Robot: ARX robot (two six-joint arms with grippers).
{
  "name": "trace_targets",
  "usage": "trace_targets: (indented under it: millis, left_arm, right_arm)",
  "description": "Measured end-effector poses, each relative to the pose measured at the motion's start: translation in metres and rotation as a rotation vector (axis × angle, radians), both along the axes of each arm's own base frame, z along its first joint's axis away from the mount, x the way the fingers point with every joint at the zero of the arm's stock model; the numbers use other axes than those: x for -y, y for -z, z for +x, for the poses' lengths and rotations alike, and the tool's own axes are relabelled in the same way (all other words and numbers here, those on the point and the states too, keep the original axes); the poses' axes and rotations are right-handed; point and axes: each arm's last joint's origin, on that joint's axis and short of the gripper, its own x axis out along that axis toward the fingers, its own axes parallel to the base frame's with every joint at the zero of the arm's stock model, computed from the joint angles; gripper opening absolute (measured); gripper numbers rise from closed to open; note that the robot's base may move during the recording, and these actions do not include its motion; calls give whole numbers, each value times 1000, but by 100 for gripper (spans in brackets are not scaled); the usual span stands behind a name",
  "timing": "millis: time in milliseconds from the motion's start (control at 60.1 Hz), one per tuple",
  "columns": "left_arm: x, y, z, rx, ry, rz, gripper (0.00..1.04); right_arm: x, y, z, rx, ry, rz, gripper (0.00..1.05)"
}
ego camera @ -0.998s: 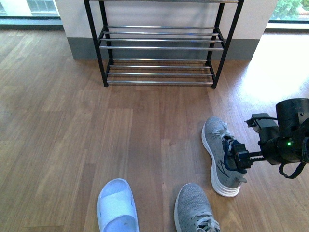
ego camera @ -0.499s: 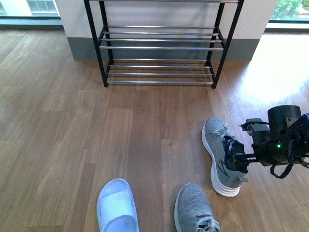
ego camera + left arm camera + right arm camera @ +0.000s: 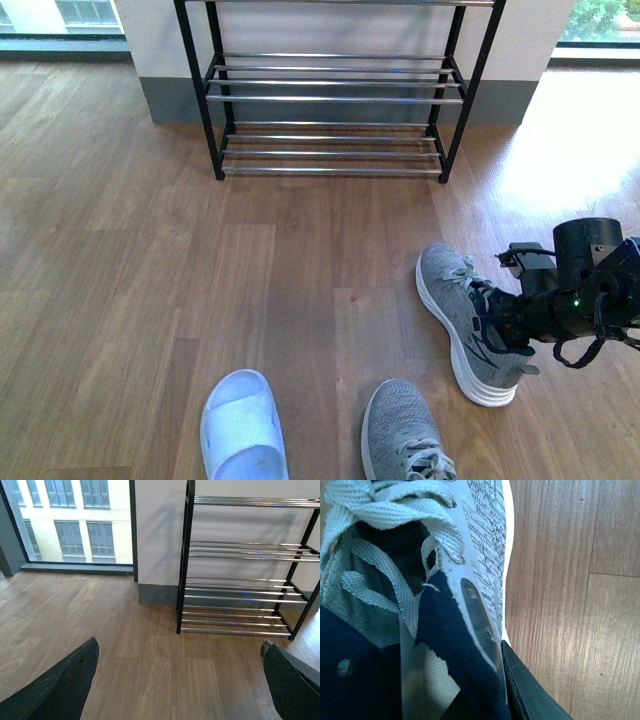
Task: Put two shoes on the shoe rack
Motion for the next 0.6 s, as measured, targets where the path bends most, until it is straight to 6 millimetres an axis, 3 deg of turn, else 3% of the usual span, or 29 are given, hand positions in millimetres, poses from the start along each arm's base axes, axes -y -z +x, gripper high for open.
trace_targets:
  millis: [150,333,599]
  left_arm:
    - [0,0,0,0,0,0,95]
    - [0,0,0,0,0,0,95]
    - [0,0,0,0,0,0,95]
  right_arm:
    - [-4,-27,-13,60,24,23,1]
    - [-13,-88,-38,194,53,72,1]
    - [-39,-186,-109,335,76,158,1]
